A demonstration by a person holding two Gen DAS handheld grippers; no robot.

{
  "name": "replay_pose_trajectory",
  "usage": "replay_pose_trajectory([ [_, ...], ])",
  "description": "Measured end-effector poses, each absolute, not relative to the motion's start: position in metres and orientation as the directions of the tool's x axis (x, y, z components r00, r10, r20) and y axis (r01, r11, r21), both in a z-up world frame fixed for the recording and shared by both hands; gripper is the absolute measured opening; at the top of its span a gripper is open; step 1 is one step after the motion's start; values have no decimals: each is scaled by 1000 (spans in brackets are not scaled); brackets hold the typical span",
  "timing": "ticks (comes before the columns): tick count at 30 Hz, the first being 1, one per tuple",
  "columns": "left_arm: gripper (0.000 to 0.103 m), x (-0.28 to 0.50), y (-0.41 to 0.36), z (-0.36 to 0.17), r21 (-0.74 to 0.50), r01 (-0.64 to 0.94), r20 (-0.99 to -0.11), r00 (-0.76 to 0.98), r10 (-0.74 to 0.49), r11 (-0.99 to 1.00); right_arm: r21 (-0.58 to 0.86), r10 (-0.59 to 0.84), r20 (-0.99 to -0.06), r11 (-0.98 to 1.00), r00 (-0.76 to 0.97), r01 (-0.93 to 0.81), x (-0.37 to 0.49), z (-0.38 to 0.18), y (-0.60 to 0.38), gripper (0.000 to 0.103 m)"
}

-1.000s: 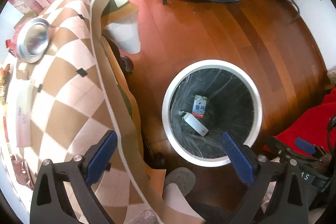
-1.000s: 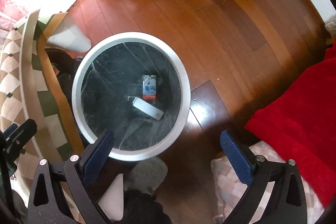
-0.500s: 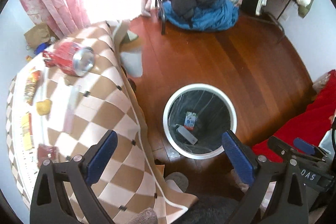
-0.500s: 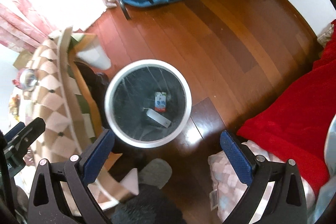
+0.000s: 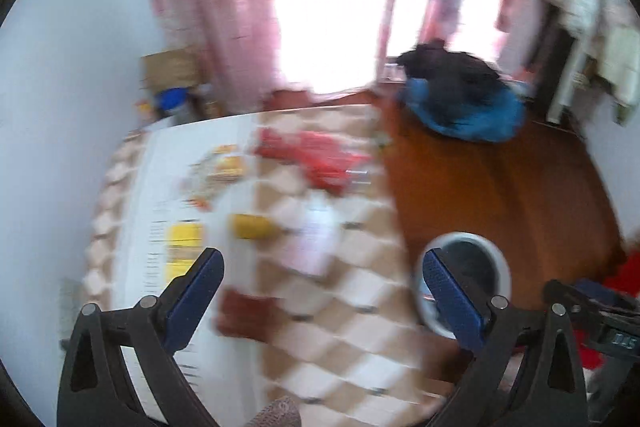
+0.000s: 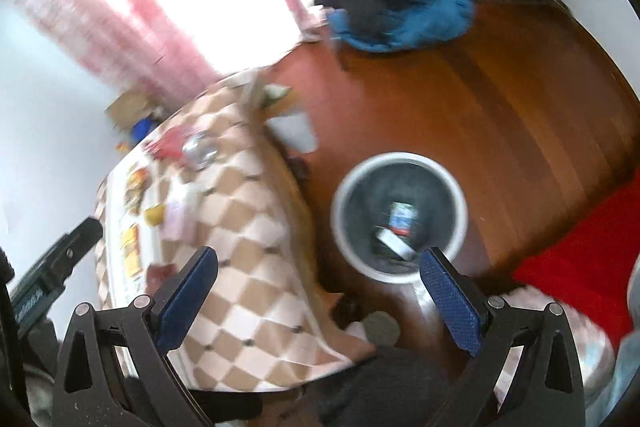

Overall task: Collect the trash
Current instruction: 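Move both tools back from the bin to the table, then grasp the yellow cigarette pack with the left tool while the right tool grasps the Coke can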

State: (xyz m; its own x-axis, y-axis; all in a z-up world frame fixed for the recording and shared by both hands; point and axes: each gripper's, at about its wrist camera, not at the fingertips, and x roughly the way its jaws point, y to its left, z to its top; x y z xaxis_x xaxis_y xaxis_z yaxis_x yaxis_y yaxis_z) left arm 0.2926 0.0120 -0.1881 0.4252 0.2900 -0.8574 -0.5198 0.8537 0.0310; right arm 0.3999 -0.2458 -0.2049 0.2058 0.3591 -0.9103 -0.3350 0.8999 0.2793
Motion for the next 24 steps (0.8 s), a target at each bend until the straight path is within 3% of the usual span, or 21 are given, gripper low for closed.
replay_pose_trajectory([
  [5,102,278,106,-234,124,-669,-874,277,400,733,206,321,-934,844,159,-496,411,-223,-135,102],
  [11,102,278,195,-298,168,-742,-912,133,389,649,88,233,-962,752,139,-653,443,-271,-12,102],
  [17,102,298,232,-343,178,-740,-934,81,348,649,-30,144,-976,656,163,-755,490,-315,65,102],
  [24,102,304,233,-358,153,-732,-946,85,311,664,-103,23,-991,516,134,-850,511,-364,107,102],
])
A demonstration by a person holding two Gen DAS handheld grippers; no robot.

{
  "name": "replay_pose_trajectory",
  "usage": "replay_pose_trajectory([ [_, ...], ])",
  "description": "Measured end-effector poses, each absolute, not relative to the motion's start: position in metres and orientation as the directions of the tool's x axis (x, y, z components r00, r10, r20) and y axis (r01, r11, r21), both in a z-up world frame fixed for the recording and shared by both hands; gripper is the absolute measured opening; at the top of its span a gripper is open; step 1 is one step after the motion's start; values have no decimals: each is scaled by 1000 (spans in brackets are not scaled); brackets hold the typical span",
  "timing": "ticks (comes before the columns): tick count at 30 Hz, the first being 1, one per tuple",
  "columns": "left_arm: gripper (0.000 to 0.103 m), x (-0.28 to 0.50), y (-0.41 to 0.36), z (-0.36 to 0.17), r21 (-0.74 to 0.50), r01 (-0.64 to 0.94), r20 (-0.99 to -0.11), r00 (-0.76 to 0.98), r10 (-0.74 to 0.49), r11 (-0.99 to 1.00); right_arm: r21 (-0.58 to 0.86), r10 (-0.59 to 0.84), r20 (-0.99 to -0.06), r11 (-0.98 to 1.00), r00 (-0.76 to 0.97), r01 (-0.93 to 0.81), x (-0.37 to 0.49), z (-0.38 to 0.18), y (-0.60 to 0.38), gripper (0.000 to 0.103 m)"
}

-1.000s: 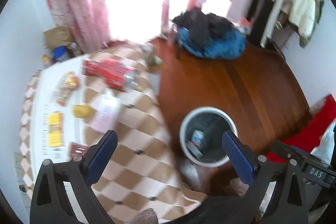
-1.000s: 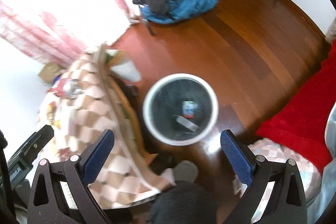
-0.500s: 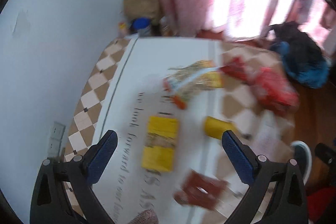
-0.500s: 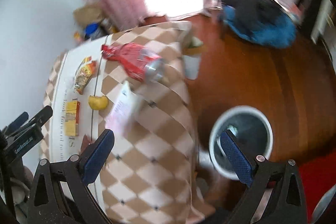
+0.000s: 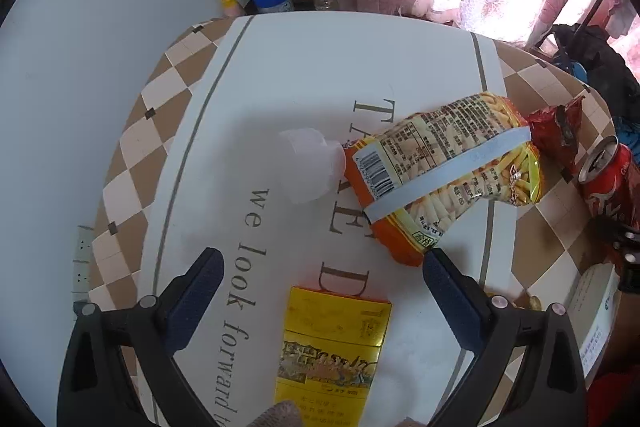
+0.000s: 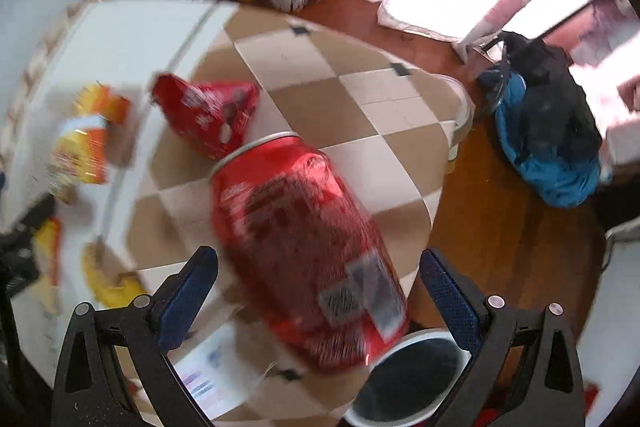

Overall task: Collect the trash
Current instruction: 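Grasp the yellow cigarette pack with the left tool while the right tool grasps the Coke can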

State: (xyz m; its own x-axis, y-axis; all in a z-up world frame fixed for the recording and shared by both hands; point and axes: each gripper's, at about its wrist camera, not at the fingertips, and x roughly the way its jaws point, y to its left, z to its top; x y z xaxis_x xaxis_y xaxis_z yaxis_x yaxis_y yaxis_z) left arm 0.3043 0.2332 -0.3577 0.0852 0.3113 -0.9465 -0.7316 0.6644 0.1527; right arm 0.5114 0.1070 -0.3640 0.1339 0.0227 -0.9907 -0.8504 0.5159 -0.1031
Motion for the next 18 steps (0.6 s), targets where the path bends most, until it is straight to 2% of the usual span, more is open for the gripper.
replay_pose_trajectory([
  [1,102,303,232,-357,148,-729,-947,89,308,668,-100,20,-991,521,129,-847,513,-367,108,101],
  [2,102,299,231,-355,145,-728,-948,92,305,670,-83,29,-993,532,116,-842,514,-370,107,93],
  [7,101,269,231,-349,114,-742,-953,108,284,661,-3,79,-994,646,71,-763,519,-371,82,92],
  [12,101,238,218,-352,24,-713,-973,145,181,700,45,100,-993,790,56,-612,533,-368,40,92],
  [15,100,237,207,-364,15,-684,-982,127,139,730,51,98,-994,827,54,-560,528,-368,24,92],
  [18,81,241,202,-371,20,-677,-985,111,130,736,63,97,-995,831,33,-553,517,-373,15,92],
])
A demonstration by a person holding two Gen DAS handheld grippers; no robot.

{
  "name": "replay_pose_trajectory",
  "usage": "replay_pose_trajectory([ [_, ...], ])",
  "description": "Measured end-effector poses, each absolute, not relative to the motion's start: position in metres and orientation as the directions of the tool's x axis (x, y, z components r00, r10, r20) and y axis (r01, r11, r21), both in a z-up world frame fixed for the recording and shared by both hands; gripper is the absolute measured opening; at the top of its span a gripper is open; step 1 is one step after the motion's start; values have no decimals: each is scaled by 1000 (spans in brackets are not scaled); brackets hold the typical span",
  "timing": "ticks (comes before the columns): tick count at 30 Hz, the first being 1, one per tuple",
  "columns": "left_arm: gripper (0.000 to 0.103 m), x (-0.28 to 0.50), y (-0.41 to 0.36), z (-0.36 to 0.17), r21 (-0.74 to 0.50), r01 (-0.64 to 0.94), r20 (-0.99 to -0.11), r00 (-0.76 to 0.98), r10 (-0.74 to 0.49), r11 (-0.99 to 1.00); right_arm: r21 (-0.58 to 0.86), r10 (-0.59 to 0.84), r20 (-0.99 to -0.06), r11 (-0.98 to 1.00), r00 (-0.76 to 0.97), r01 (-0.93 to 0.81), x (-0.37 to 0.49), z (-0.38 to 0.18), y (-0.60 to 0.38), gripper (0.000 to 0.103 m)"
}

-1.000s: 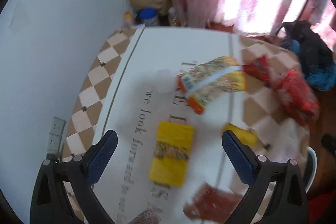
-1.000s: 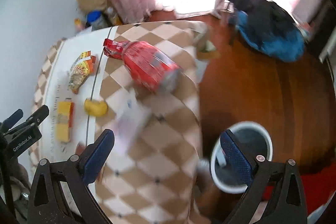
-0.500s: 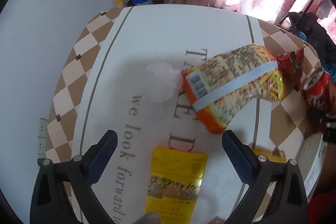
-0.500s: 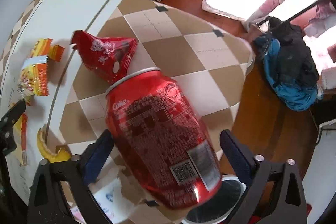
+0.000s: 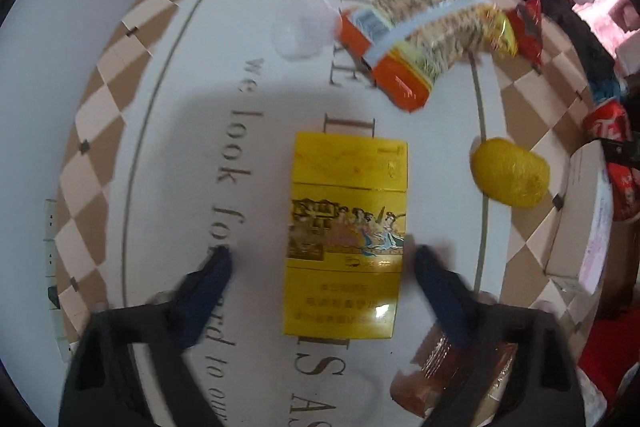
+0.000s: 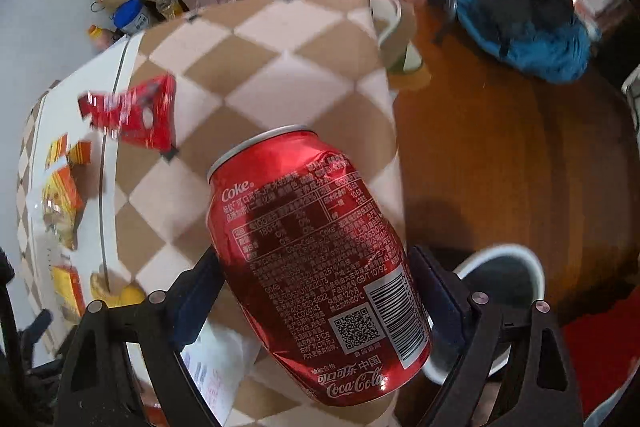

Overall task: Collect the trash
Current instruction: 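Grasp the yellow cigarette pack with the left tool while the right tool grasps the Coke can, then carry the pack and can over the white bin and open both tools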

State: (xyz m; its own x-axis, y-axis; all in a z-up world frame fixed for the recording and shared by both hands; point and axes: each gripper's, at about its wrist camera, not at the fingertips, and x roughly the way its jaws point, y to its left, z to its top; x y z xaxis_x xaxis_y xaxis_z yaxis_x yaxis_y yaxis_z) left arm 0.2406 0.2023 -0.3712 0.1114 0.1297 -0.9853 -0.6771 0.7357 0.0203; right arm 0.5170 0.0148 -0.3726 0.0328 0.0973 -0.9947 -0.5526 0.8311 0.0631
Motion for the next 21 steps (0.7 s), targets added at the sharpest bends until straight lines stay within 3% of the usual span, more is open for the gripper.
replay_pose_trajectory([
  [2,66,240,203,-366,30,-690,-979,127,162,724,71,96,-995,829,16,-555,511,-374,12,92],
  [3,53,241,204,-364,30,-697,-977,131,169,716,83,100,-995,833,2,-548,509,-375,11,92],
  [15,58,232,219,-364,35,-731,-974,129,188,681,120,104,-993,827,-61,-549,512,-377,12,93],
  [21,53,231,222,-362,43,-729,-969,137,207,684,105,121,-993,839,-6,-535,511,-372,2,92],
])
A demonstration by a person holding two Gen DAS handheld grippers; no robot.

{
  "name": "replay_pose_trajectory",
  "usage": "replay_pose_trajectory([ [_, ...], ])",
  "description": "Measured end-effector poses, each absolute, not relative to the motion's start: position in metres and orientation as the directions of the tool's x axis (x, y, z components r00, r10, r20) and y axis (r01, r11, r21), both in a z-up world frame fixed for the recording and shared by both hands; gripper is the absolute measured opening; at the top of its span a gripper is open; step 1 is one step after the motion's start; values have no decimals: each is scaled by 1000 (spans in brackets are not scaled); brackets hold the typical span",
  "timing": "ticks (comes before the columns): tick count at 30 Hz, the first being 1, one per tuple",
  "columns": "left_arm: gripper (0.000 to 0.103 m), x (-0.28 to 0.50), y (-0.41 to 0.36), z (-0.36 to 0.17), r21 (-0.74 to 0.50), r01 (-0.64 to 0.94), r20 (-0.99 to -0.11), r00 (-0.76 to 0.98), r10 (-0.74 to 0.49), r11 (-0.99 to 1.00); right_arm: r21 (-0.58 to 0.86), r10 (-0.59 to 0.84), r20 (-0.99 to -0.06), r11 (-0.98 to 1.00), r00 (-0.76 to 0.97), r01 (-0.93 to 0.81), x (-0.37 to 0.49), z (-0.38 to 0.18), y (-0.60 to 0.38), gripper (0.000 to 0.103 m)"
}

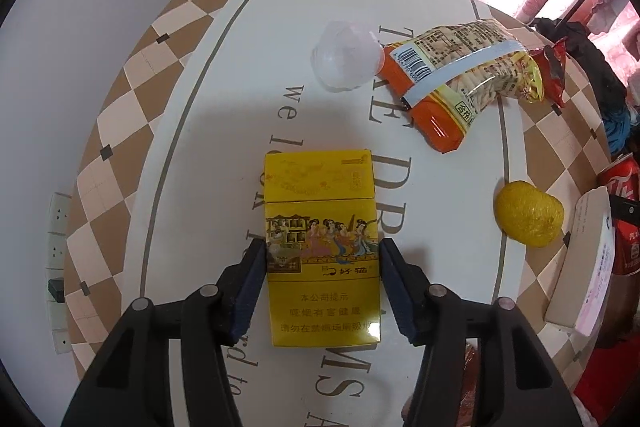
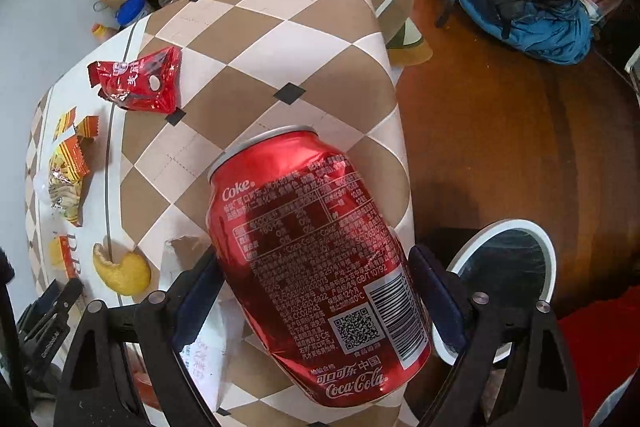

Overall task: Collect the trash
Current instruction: 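Carry the pack and can over the white bin and open both tools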

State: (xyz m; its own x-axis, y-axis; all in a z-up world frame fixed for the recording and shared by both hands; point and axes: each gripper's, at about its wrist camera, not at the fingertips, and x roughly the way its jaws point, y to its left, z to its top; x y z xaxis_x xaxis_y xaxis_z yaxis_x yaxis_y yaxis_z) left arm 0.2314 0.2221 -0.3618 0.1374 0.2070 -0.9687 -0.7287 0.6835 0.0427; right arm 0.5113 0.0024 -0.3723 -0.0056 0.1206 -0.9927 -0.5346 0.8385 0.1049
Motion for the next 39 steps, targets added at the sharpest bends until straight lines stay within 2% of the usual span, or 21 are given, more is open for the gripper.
replay_pose_trajectory([
  [11,52,228,204,-347,51,-731,-955,163,246,681,54,91,-995,815,35,-576,497,-366,4,90],
  [17,52,224,174,-298,77,-707,-919,222,325,703,127,199,-978,818,69,-562,481,-336,-19,90],
  [25,52,236,100,-223,51,-637,-861,362,357,769,230,348,-924,839,161,-493,451,-275,-79,90],
  [32,52,285,17,-186,-9,-506,-823,494,281,862,299,406,-877,880,257,-370,454,-231,-183,90],
  [39,52,349,-76,-208,-84,-343,-848,518,114,936,278,346,-893,927,288,-251,459,-238,-296,90],
])
